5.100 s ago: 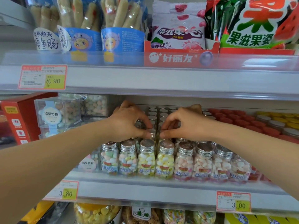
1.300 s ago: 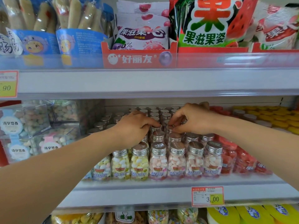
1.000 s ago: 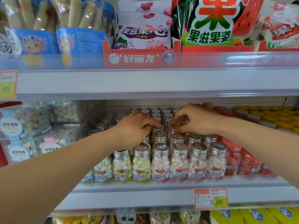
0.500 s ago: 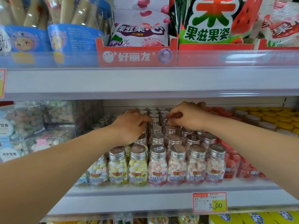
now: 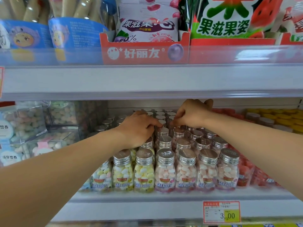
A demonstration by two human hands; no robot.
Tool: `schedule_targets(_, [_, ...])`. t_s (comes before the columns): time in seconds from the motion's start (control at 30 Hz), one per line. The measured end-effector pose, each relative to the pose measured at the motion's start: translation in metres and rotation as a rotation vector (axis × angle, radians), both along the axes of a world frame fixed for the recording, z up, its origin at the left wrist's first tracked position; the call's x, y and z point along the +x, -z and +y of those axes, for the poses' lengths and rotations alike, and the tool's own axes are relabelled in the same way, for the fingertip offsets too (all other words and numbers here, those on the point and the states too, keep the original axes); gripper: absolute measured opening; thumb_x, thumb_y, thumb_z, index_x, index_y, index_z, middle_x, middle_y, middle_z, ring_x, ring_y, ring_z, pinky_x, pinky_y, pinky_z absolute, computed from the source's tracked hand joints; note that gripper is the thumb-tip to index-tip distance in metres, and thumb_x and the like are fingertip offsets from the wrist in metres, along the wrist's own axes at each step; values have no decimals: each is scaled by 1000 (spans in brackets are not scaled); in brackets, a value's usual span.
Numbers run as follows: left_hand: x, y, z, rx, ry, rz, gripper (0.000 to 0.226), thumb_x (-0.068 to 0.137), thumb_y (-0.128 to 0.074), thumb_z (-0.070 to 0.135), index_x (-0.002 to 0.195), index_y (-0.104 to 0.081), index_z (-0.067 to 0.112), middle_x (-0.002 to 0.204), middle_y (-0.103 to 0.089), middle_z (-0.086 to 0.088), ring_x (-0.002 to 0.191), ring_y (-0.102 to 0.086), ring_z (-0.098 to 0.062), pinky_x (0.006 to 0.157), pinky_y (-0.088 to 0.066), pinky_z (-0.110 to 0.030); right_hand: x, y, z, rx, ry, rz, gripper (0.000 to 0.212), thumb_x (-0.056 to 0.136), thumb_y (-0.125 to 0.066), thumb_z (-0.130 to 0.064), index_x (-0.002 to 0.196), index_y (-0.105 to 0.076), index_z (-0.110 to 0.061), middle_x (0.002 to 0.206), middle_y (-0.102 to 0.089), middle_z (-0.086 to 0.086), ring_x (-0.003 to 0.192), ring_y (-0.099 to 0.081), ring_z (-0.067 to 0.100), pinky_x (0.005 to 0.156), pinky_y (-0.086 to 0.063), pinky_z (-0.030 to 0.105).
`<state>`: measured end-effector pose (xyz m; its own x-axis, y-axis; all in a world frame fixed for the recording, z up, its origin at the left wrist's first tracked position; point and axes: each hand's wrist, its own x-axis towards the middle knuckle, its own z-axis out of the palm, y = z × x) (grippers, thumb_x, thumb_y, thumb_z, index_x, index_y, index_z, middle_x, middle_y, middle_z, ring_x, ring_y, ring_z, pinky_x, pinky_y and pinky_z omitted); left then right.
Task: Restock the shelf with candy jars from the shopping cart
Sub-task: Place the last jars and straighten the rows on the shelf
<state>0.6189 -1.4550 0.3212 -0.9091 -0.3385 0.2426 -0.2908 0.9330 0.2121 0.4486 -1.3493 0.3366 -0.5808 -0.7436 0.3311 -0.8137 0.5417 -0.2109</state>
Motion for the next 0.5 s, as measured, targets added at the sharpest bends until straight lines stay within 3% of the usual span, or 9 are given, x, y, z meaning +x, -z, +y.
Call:
schedule_targets(0.17, [1, -2, 3, -5, 0, -13, 36, 102, -36, 23, 130, -57, 34, 135, -52, 1, 134, -34, -18, 111, -29, -38, 4, 6, 4, -32, 15, 26, 32, 74, -70, -60, 86, -75, -31, 79, -67, -15, 94, -56, 15, 84, -19, 39])
schedule_targets(0.3, [7, -6, 14, 2, -2, -32, 37, 103, -34, 30, 137, -51, 31, 143, -48, 2, 135, -37, -18, 111, -31, -37, 8, 7, 11, -106, -31, -1, 34, 75, -71, -58, 99, -72, -33, 100, -69, -14, 105, -55, 14, 89, -21, 36])
schedule_targets(0.5, [10, -7, 30, 38, -39, -121, 51, 101, -24, 48, 137, -48, 21, 144, -48, -2, 132, -41, -21, 105, -32, -30, 11, 10, 18, -133, -92, 4, 19, 80, -74, -44, 98, -74, -35, 105, -70, -16, 109, -57, 14, 102, -31, 36])
